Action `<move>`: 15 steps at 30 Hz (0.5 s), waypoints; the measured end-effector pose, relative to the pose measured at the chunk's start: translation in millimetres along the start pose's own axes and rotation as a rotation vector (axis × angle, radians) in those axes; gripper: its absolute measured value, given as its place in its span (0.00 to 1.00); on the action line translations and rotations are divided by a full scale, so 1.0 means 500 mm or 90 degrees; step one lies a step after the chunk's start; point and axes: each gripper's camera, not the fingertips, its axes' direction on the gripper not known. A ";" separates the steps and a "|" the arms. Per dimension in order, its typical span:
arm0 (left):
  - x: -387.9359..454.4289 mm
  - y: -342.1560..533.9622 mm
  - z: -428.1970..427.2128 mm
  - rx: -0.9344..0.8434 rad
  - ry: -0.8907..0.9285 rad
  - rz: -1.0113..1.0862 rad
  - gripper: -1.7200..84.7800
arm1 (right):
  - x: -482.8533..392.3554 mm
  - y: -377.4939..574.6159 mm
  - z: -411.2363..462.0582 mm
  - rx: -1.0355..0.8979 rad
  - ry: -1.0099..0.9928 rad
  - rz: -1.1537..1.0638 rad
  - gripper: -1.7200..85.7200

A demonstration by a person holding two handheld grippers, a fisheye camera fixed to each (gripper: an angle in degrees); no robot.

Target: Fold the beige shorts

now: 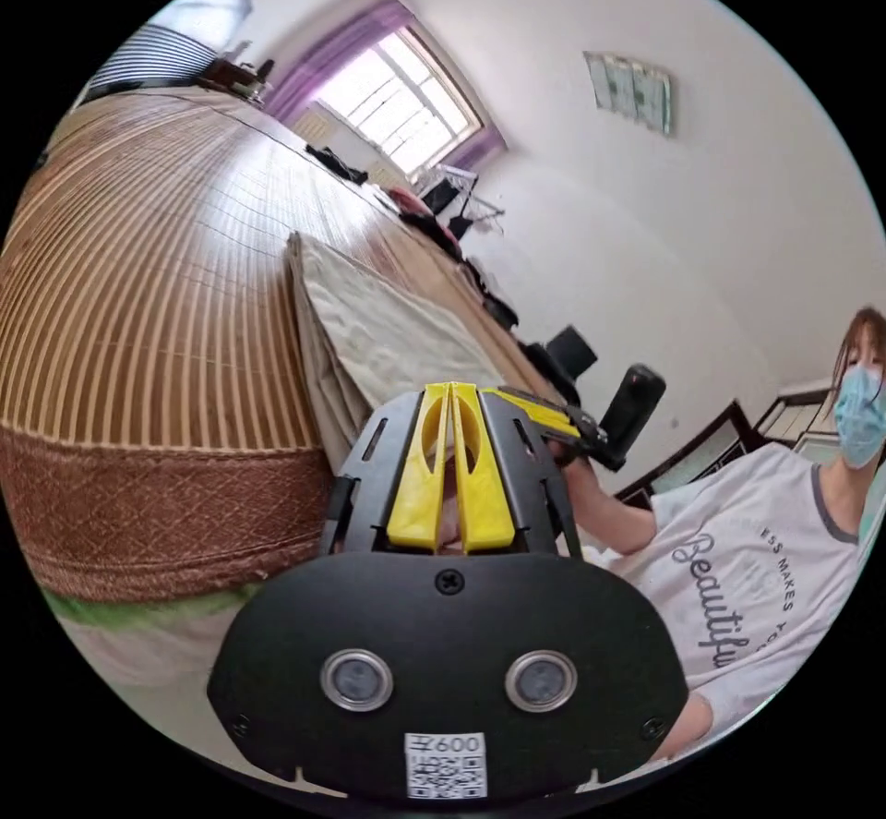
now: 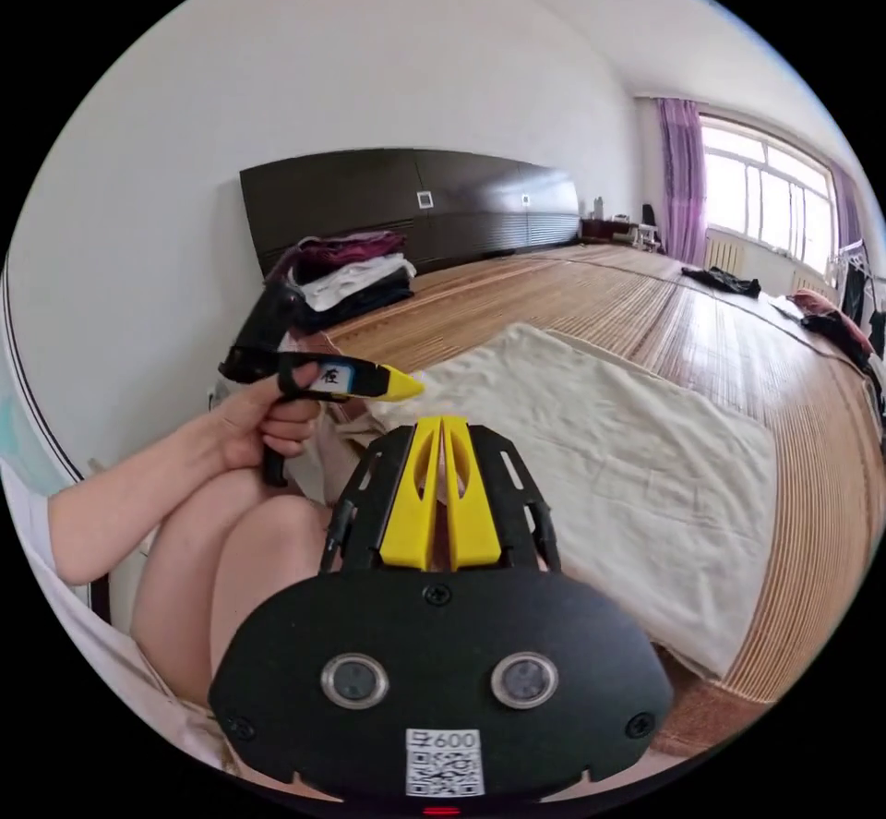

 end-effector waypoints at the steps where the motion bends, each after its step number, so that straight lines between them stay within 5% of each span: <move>1: -0.004 0.007 0.031 -0.033 -0.019 -0.002 0.02 | 0.008 0.001 0.028 -0.038 -0.005 0.003 0.01; 15: -0.172 0.122 0.106 -0.067 -0.133 -0.046 0.02 | 0.040 0.000 0.122 -0.018 0.006 0.024 0.01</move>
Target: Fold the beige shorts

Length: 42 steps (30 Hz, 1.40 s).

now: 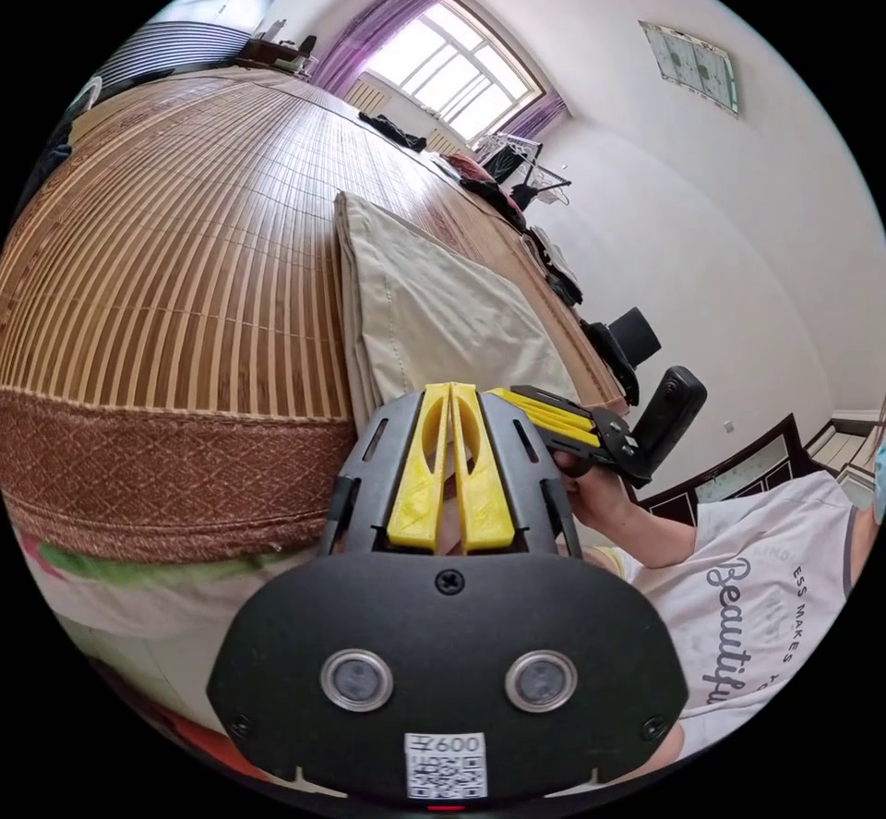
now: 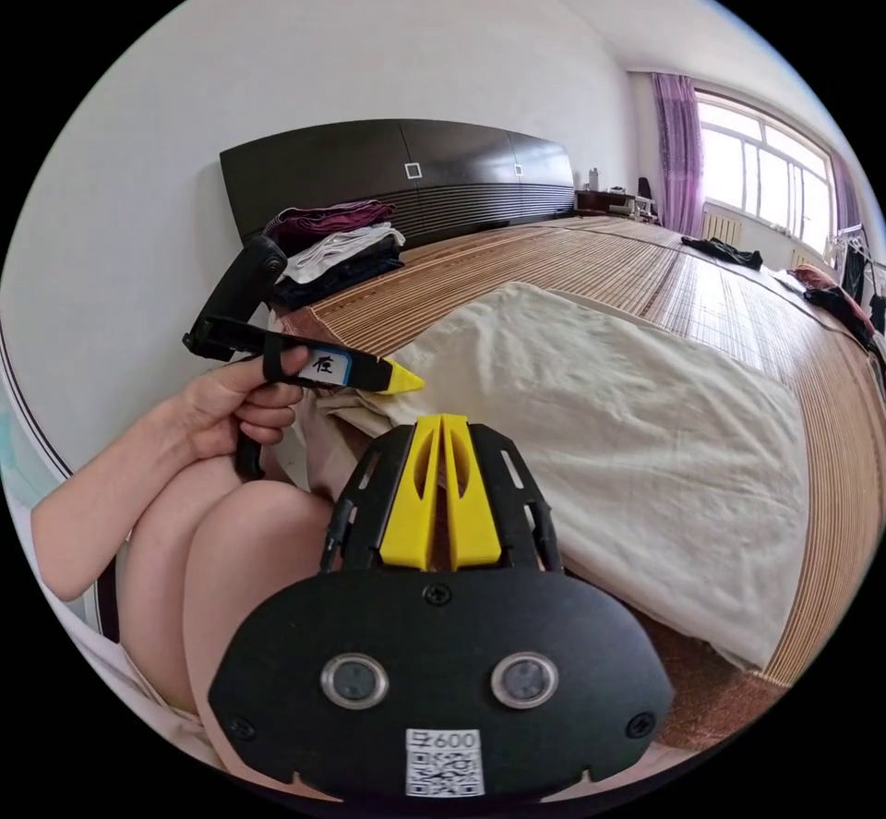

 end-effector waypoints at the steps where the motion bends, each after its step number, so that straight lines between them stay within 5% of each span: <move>1: -0.021 0.007 0.001 0.000 0.000 0.001 0.02 | 0.002 -0.006 0.002 0.001 -0.001 0.001 0.01; 12: -0.270 0.117 -0.071 0.044 -0.023 -0.040 0.02 | 0.006 -0.077 0.010 0.015 -0.005 0.010 0.01; 16: -0.386 0.178 -0.135 0.084 -0.141 -0.113 0.02 | -0.001 -0.120 0.007 0.011 0.000 0.010 0.01; 21: -0.413 0.252 -0.215 0.213 -0.102 0.019 0.02 | -0.003 -0.221 0.002 -0.065 -0.015 0.024 0.01; 28: -0.502 0.224 -0.001 -0.012 -0.191 0.139 0.02 | 0.004 -0.439 0.017 -0.165 -0.193 0.018 0.01; 34: -0.679 0.265 0.007 -0.026 -0.192 0.135 0.02 | 0.020 -0.623 0.141 -0.340 -0.231 -0.126 0.01; 38: -0.797 0.294 0.006 -0.033 -0.205 0.144 0.02 | 0.102 -0.722 0.248 -0.449 -0.404 -0.041 0.01; 42: -0.913 0.310 -0.001 -0.042 -0.195 0.146 0.02 | 0.185 -0.794 0.283 -0.400 -0.442 0.106 0.01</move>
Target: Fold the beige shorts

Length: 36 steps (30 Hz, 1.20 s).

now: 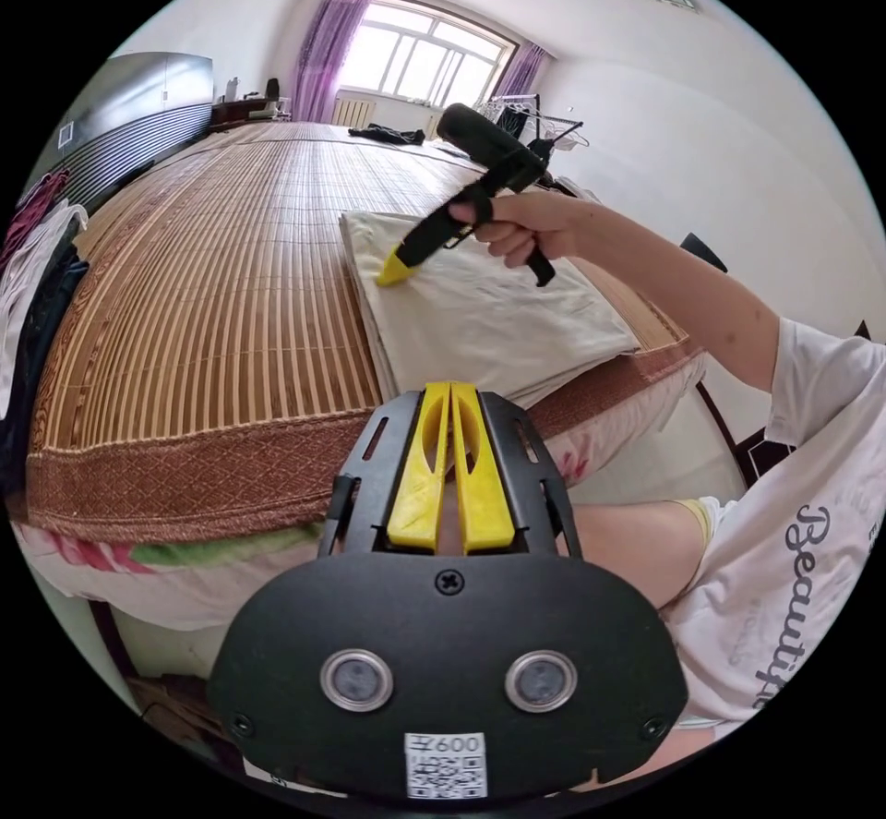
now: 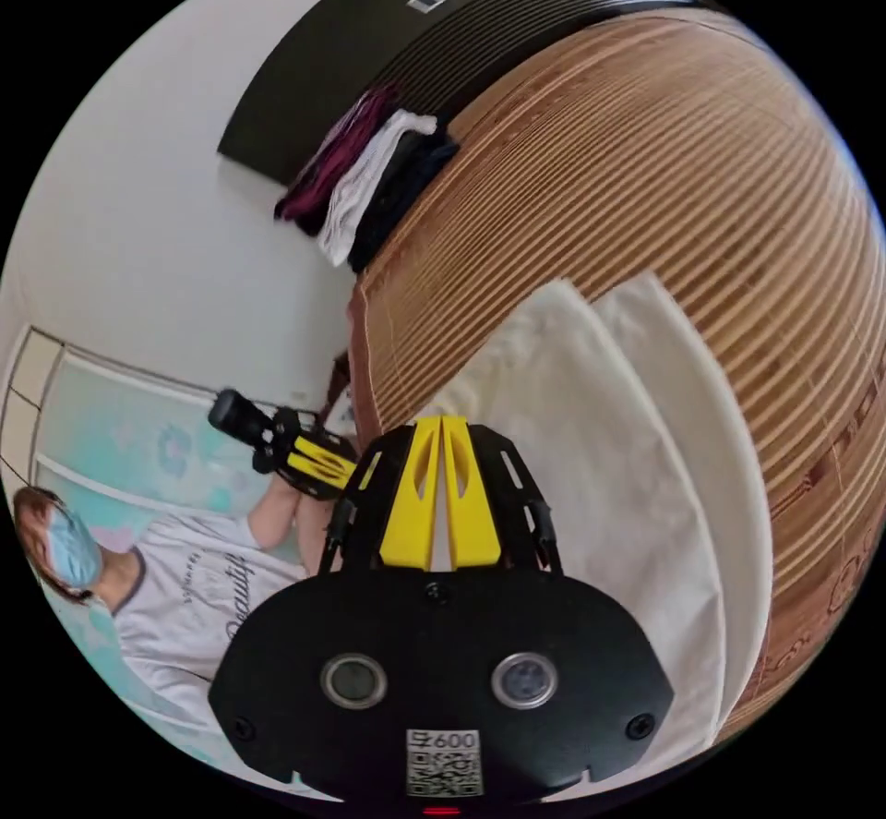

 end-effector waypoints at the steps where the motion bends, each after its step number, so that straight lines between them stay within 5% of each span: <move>1: -0.039 0.013 0.008 -0.002 0.008 -0.003 0.02 | 0.014 -0.014 -0.031 0.065 0.034 0.050 0.01; 6: -0.175 0.066 0.043 -0.006 0.008 -0.001 0.02 | 0.003 -0.068 -0.068 0.175 0.037 0.078 0.01; 11: -0.317 0.127 0.078 -0.003 -0.003 0.003 0.02 | -0.141 -0.038 -0.119 0.342 0.187 0.033 0.01; 19: -0.471 0.189 0.086 0.012 -0.041 0.008 0.02 | -0.312 0.072 -0.100 0.039 0.047 -0.117 0.01; 22: -0.487 0.148 0.110 0.029 0.068 0.009 0.02 | -0.398 0.116 -0.043 -0.034 0.105 -0.188 0.01; 27: -0.554 0.093 0.358 -0.098 0.162 -0.028 0.02 | -0.449 0.105 0.061 -0.143 0.044 -0.174 0.01; 33: -0.619 0.127 0.504 -0.236 0.011 0.025 0.02 | -0.437 0.055 0.014 -0.050 0.093 -0.077 0.01; 36: -0.666 0.158 0.527 -0.240 -0.016 0.019 0.02 | -0.419 0.054 -0.069 0.111 0.199 0.050 0.01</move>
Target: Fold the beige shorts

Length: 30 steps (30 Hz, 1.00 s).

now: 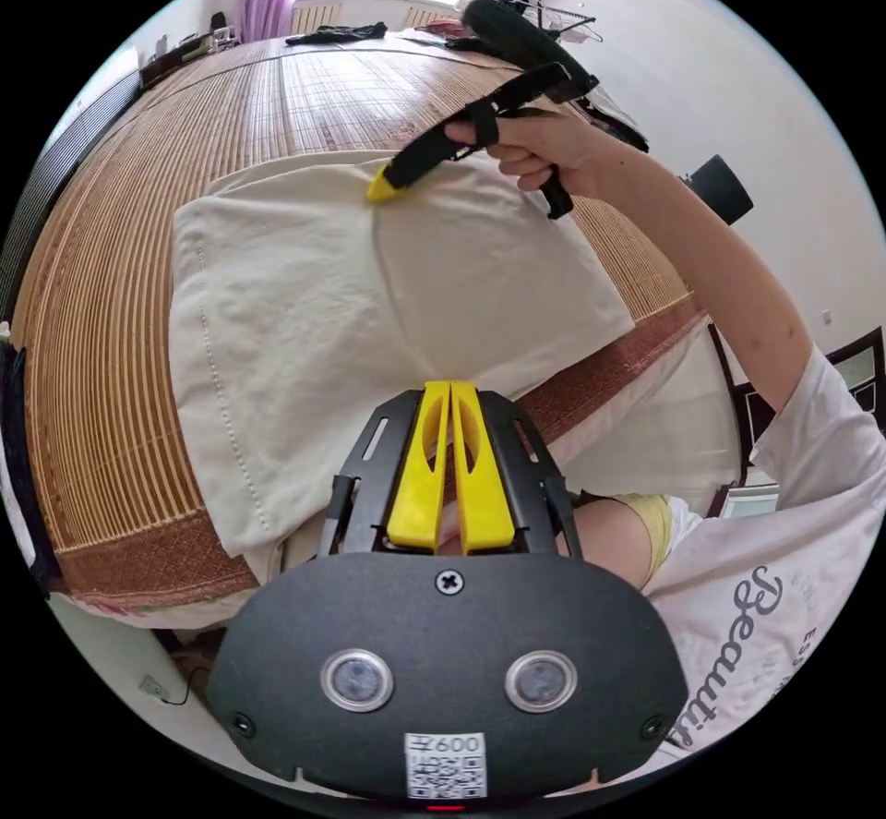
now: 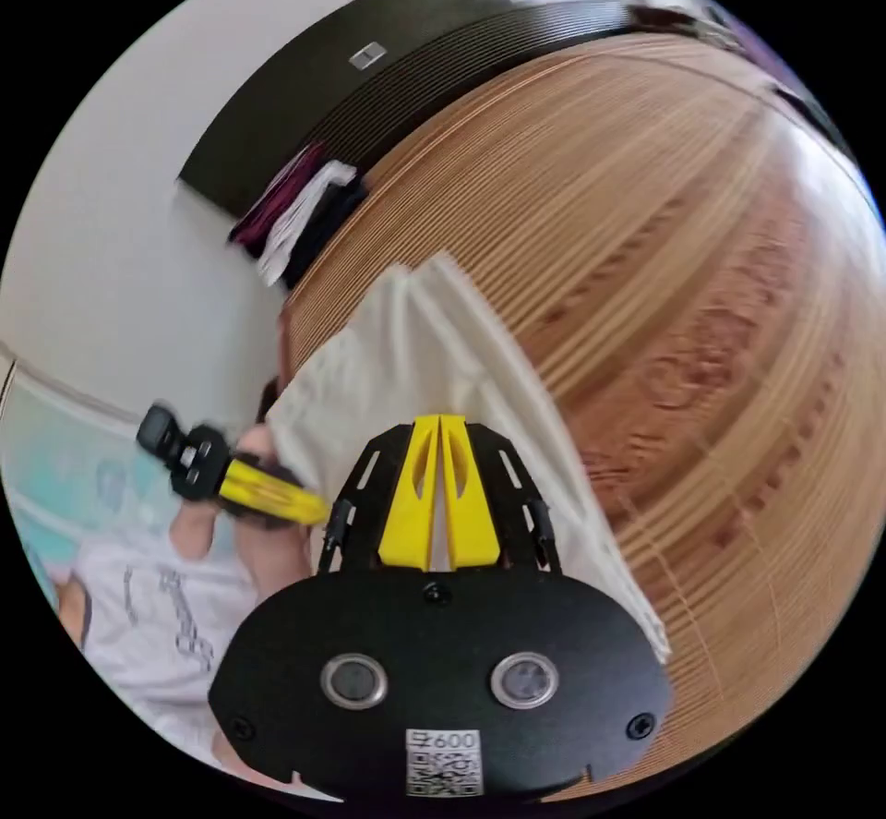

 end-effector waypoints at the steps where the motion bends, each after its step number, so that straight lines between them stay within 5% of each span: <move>1: -0.032 0.018 0.012 0.009 0.008 -0.009 0.02 | -0.005 0.011 -0.038 0.072 0.069 0.041 0.01; 5: -0.108 0.075 0.040 0.040 0.001 -0.004 0.02 | -0.102 0.074 -0.117 0.135 0.208 -0.066 0.01; 10: -0.013 0.120 0.062 0.063 -0.191 0.089 0.02 | -0.181 0.168 -0.149 0.014 -0.055 -0.238 0.01; 13: 0.021 0.118 0.046 0.174 -0.104 0.131 0.02 | -0.198 0.202 -0.125 -0.049 -0.195 -0.231 0.01; 16: 0.000 0.084 0.084 0.229 -0.014 0.119 0.02 | -0.219 0.223 -0.083 -0.076 -0.190 -0.218 0.01; 19: -0.063 0.048 0.220 0.135 0.017 0.087 0.02 | -0.220 0.223 -0.090 -0.028 -0.208 -0.186 0.01; 21: -0.107 0.086 0.236 0.181 0.031 0.080 0.02 | -0.212 0.220 -0.109 0.024 -0.179 -0.158 0.01; 28: -0.207 0.124 0.259 0.189 0.027 0.082 0.02 | -0.223 0.260 -0.225 0.269 0.098 0.026 0.01; 30: -0.235 0.134 0.265 0.197 0.035 0.077 0.02 | -0.244 0.289 -0.255 0.298 0.027 -0.028 0.01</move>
